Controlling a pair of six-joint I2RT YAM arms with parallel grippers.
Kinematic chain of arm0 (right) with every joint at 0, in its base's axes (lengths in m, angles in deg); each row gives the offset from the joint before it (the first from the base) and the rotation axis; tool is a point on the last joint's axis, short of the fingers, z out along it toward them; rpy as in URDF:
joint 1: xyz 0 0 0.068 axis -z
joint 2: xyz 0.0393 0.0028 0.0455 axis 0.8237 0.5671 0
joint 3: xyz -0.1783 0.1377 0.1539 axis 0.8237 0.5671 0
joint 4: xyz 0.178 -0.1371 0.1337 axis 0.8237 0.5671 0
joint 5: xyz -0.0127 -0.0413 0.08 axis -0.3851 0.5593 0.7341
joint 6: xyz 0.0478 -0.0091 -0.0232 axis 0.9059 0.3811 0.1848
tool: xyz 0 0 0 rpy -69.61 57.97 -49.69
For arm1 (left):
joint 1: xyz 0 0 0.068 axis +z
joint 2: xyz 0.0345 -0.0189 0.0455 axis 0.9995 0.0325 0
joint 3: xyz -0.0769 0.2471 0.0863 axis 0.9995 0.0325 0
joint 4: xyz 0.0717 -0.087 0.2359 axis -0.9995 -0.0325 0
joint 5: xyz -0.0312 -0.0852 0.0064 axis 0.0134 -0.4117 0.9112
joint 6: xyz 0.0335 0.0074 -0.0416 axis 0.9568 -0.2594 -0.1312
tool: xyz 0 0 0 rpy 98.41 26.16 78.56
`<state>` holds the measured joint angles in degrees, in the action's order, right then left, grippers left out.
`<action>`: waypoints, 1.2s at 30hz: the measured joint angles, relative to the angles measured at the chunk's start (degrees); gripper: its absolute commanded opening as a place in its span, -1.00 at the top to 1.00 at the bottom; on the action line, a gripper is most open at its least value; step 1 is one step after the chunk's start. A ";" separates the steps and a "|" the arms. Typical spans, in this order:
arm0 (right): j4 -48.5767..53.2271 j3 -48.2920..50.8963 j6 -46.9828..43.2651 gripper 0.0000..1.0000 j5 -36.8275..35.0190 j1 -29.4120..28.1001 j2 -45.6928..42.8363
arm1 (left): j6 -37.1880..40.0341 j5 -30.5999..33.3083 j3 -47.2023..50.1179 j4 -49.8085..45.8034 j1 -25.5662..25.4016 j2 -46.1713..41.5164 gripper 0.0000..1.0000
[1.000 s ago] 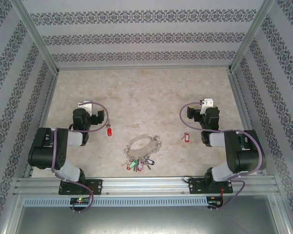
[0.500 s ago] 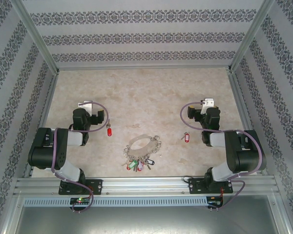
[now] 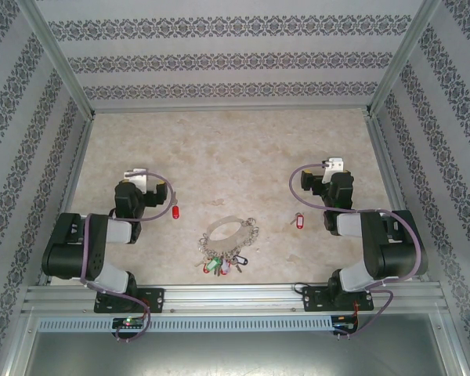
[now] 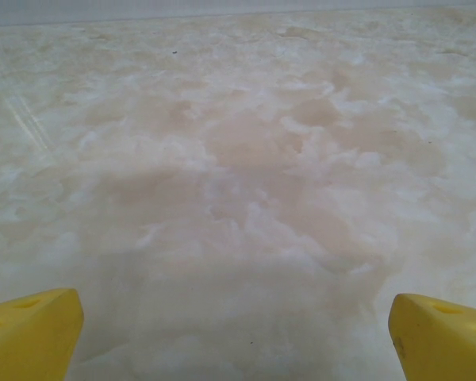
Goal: Put the keys on the keyring
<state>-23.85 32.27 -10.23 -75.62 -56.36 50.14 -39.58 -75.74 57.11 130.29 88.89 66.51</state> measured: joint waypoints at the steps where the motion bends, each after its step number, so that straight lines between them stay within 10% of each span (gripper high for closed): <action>1: 0.33 0.00 0.00 -0.97 0.00 -0.02 -0.33 | -0.02 -0.07 0.00 -0.33 0.00 -0.98 -0.99; 15: 42.97 -17.51 12.09 -0.86 0.24 -1.22 -19.61 | -10.23 0.04 -11.34 -30.47 0.00 -24.15 -0.82; 22: 51.67 -17.05 25.51 -0.42 22.25 -1.77 -18.23 | -19.85 -15.34 -18.32 -39.52 -1.95 -25.51 -0.70; 36: 51.12 -7.23 45.20 -0.18 26.03 -29.14 -14.82 | -20.61 -25.24 -19.50 -56.96 -25.24 -16.37 -0.74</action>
<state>27.27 25.03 34.97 -49.59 -85.49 35.32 -60.20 -100.98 37.62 73.33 63.65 50.13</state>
